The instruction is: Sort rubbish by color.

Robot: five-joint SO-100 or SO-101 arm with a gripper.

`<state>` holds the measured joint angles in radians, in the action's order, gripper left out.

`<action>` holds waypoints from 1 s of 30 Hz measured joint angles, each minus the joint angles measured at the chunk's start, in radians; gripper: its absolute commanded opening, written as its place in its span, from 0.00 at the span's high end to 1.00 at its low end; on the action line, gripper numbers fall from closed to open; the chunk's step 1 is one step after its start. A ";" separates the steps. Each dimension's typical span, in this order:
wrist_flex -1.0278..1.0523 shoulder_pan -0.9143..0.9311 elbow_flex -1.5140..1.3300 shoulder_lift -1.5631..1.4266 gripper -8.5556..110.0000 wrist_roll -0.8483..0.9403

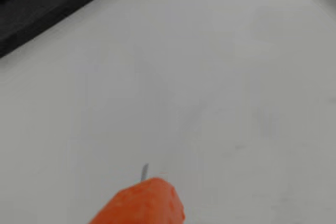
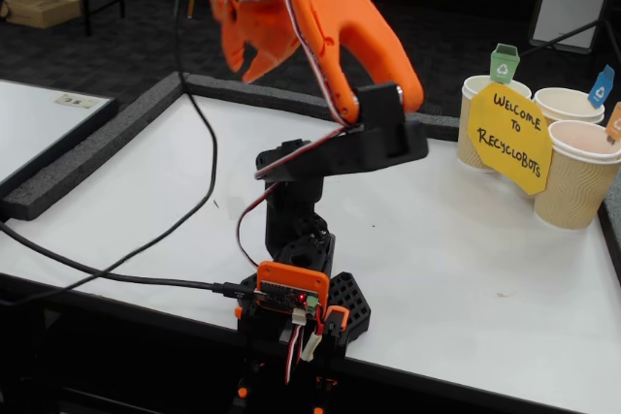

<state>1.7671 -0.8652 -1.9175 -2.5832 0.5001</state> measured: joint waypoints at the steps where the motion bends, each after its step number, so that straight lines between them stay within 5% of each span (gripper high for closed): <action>1: 0.000 -0.025 0.000 0.000 0.93 0.000; 18: 0.000 -0.403 -0.002 0.107 0.93 0.000; 30: 0.000 -0.474 -0.003 0.167 0.93 0.000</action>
<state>1.7671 -1.3392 -1.9205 -2.4160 0.5001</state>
